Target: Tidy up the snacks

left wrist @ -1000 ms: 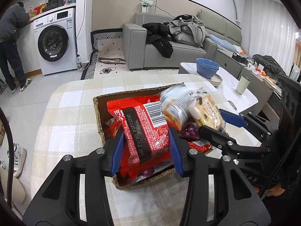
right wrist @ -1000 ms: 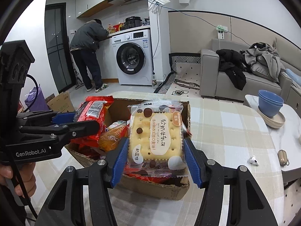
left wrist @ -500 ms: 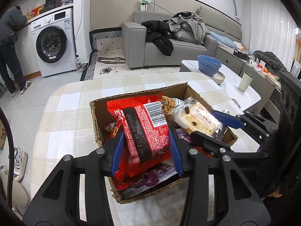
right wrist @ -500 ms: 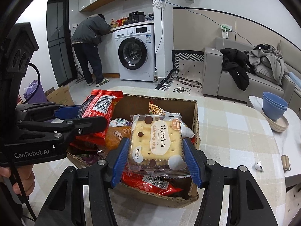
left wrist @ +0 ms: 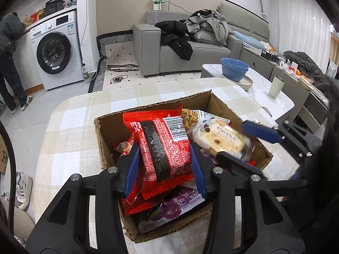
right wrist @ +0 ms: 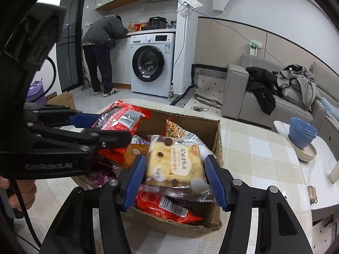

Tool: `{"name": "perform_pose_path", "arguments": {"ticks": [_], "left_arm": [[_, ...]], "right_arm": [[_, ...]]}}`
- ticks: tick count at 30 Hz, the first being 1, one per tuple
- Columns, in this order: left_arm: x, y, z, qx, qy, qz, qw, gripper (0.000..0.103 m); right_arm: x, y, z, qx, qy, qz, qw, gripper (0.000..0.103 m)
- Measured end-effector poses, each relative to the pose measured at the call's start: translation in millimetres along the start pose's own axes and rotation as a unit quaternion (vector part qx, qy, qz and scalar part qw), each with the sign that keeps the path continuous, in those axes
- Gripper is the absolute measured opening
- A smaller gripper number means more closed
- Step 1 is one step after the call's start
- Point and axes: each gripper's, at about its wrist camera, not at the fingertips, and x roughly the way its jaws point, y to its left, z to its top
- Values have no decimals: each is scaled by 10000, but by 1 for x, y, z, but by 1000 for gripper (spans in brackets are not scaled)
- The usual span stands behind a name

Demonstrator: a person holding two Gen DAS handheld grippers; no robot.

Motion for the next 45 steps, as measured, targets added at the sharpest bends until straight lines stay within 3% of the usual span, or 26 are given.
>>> {"name": "perform_pose_path", "arguments": {"ticks": [6,9,11,14,19,21,22,36,45], "left_arm": [[9,-8,4,205,92,-132,9997,44],[8,-11,2,190,110,-108,9997,49],[6,-10,1,111,132,-139,9998,64],[-4,-10,-3,61,81,-238,9997,79],[-26,-12,-13,120,-93,46,9999,85],[-36,-9,-17,38,-171,64,9998,93],[-41,-9,-18,3,-209,51,9998,103],[-94,7,-62,-329,-608,189,9974,102],[-103,8,-88,-371,-735,251,9963,102]], "right_arm": [[-22,-8,-7,4,-128,-152,9998,75],[-30,-14,-9,67,-142,-211,9997,78],[-36,-18,-12,125,-161,-223,9995,82],[-44,-22,-14,261,-201,-205,9992,87],[-55,-24,-19,481,-245,-187,9984,97],[-60,-24,-20,544,-295,-195,9979,100],[-62,-25,-21,587,-322,-182,9976,101],[-76,-17,-31,834,-421,325,9951,102],[-93,-15,-54,964,-702,579,9912,102]]}}
